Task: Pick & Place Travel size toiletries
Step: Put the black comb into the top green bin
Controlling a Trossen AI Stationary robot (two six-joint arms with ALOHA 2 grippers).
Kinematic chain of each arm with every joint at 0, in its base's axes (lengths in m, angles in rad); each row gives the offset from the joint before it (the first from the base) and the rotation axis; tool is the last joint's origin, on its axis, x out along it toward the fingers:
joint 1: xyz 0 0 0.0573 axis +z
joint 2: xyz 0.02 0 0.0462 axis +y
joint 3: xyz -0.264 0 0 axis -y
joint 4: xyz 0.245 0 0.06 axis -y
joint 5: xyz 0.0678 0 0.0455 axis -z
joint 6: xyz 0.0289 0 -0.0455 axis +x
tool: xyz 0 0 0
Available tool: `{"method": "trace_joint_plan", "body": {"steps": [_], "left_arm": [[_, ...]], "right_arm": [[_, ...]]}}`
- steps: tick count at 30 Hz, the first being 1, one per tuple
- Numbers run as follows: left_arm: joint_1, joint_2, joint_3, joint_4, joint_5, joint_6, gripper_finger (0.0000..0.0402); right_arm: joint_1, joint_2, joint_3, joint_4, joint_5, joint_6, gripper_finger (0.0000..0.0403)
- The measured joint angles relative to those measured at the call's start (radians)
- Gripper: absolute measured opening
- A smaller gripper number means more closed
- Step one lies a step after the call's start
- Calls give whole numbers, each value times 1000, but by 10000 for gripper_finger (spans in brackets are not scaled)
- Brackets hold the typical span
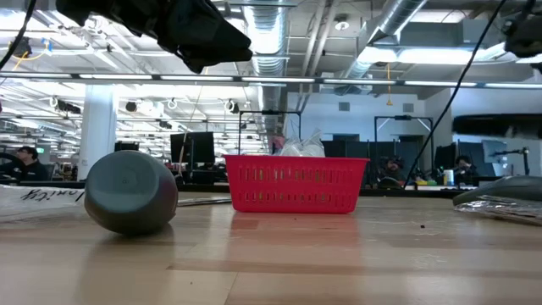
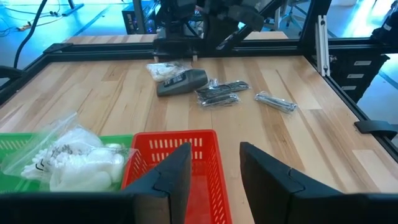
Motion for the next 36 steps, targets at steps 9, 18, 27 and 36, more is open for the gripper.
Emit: {"method": "trace_joint_plan", "body": {"steps": [9, 18, 27, 36], "left_arm": [[0, 0, 0, 47, 0, 0, 129], [2, 0, 0, 119, 0, 0, 129], [2, 0, 0, 153, 0, 4, 129], [65, 0, 0, 251, 60, 10, 129]], "right_arm": [[-122, 0, 54, 87, 148, -287, 1], [-288, -1, 77, 434, 224, -806, 0], [-409, -1, 77, 867, 198, -1314, 0], [-466, 0, 78, 1096, 111, -1574, 0]]}}
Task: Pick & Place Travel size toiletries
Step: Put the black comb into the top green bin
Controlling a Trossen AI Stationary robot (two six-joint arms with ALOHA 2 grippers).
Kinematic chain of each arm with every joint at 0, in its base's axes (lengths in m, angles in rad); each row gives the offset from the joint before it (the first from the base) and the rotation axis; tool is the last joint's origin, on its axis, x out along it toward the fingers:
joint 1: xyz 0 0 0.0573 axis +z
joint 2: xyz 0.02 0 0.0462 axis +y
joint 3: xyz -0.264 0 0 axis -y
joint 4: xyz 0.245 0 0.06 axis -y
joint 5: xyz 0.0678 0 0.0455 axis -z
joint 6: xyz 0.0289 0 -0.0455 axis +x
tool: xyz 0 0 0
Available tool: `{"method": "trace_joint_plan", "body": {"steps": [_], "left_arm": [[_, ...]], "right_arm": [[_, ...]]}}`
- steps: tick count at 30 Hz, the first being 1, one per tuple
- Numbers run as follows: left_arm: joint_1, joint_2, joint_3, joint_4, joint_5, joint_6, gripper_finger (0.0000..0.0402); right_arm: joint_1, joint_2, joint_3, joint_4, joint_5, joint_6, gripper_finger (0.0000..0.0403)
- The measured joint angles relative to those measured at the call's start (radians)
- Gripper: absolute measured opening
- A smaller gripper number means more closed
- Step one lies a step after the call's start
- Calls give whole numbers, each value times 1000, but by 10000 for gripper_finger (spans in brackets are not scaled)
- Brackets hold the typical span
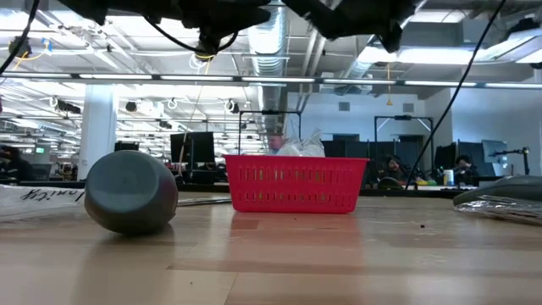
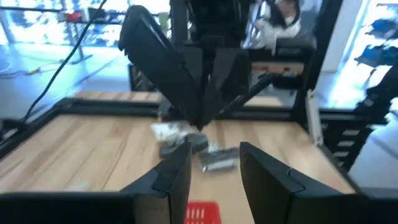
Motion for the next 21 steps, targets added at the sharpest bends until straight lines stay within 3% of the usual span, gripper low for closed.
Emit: {"method": "trace_joint_plan", "body": {"steps": [6, 21], "left_arm": [[64, 0, 0, 94, 118, 0, 129], [142, 0, -1, 103, 170, -1, 129]], "right_arm": [[-31, 20, 0, 43, -53, -55, 0], [-80, 36, 1, 160, -122, -163, 0]]}}
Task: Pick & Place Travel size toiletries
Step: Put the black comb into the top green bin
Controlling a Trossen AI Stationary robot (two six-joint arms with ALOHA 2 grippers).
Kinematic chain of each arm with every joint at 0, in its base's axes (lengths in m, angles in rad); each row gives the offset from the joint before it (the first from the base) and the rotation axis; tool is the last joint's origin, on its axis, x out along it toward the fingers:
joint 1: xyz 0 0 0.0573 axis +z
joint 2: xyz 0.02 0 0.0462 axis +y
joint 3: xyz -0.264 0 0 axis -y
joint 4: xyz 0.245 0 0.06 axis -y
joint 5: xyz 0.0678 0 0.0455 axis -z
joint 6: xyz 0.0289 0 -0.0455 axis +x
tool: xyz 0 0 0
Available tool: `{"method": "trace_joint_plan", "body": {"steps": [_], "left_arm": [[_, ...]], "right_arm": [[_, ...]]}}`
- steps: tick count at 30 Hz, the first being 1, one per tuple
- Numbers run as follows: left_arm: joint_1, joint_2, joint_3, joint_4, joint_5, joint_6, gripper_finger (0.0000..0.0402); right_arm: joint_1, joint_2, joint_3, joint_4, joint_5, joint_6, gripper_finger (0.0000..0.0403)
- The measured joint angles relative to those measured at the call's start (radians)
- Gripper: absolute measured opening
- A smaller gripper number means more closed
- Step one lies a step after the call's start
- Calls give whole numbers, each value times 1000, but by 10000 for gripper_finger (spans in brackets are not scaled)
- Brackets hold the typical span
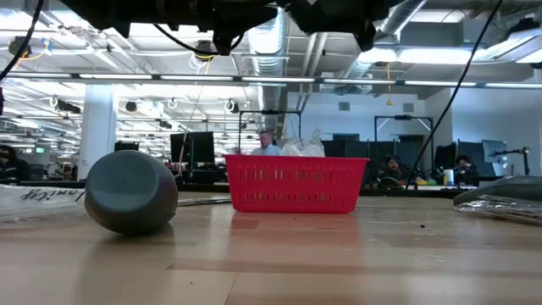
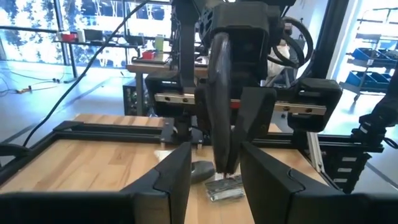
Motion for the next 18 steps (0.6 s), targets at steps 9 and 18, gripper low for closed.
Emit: {"method": "trace_joint_plan", "body": {"steps": [9, 18], "left_arm": [[30, 0, 0, 58, 88, 0, 123], [47, 0, 1, 31, 118, 1, 12]], "right_arm": [[-69, 71, 1, 66, -90, -3, 0], [-91, 95, -2, 78, -119, -5, 0]]}}
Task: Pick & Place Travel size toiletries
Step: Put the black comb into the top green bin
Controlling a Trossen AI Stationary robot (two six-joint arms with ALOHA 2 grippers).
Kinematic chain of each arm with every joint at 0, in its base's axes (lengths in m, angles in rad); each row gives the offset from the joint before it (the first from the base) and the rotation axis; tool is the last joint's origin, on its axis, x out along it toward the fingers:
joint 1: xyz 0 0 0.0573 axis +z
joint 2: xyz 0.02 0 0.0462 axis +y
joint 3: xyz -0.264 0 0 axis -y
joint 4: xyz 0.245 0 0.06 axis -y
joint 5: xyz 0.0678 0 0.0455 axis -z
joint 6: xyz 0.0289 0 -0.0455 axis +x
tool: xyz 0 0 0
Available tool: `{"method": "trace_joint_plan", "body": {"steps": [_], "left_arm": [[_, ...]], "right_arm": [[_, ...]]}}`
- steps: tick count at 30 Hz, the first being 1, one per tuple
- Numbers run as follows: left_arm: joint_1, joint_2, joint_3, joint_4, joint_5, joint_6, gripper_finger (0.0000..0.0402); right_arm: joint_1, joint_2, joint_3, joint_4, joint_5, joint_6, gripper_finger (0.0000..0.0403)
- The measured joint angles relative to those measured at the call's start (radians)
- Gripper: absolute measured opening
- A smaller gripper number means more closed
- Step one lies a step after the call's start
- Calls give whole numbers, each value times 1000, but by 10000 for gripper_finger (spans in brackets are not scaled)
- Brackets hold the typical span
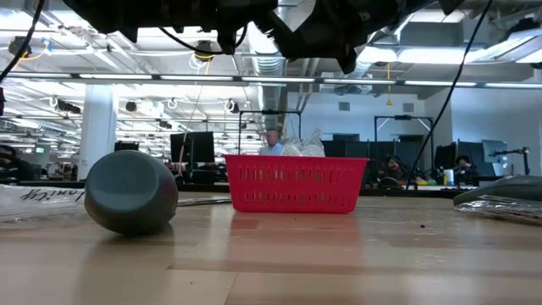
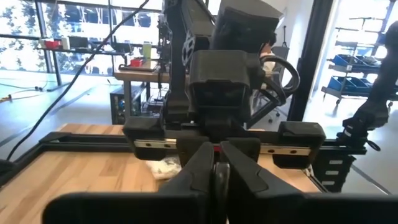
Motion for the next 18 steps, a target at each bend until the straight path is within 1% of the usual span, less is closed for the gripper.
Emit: {"method": "trace_joint_plan", "body": {"steps": [5, 8, 14, 18], "left_arm": [[0, -2, 1, 0, 13, 3, 6], [1, -2, 1, -1, 12, 8, 4], [31, 0, 0, -23, 14, 9, 3], [44, 0, 0, -49, 22, 5, 2]], "right_arm": [[0, -6, 0, 2, -1, -18, 1], [0, -6, 0, -1, 1, -24, 8], [-4, -7, 0, -23, 12, -23, 48], [-19, -7, 0, -62, 13, -20, 65]]}}
